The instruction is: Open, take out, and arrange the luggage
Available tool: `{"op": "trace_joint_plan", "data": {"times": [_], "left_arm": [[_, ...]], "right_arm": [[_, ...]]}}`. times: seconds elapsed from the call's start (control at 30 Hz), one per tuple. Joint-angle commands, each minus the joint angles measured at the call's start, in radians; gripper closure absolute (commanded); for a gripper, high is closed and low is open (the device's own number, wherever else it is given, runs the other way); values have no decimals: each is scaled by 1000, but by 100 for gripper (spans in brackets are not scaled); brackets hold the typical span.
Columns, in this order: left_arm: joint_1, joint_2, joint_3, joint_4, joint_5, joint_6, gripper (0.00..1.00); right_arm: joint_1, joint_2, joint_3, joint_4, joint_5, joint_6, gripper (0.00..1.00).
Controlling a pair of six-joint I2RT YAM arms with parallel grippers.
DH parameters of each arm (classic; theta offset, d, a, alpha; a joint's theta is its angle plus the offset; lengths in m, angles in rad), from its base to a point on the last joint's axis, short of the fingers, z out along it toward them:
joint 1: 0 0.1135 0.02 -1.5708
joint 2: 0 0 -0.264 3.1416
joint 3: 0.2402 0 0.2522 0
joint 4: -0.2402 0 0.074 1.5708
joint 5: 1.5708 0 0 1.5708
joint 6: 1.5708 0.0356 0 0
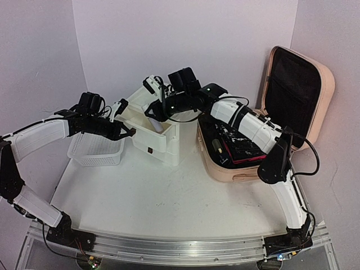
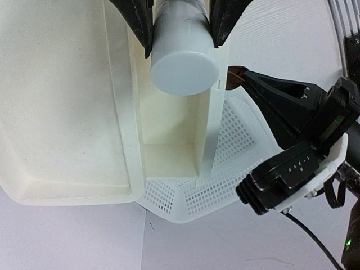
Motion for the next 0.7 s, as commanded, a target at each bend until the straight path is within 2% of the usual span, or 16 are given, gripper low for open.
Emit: {"op": "trace_joint_plan", "data": {"times": [0.0,0.3,0.4,0.6,0.67], "left_arm": [[-5,-14,32,65,17,21,100],[-6,-14,27,77,11,1,100],[-6,-8,27,82,7,5,100],[-5,12,35,88,-13,14,100],[-5,21,37,90,-11,14,100]], "right_arm": [[33,47,24,32,54,-89,87],[50,142,64,28,174,-128,86],[50,161,81,28,194,-110,75],[50,134,89,24,233,-42,42],[50,103,94,15,230,-19,37]]}}
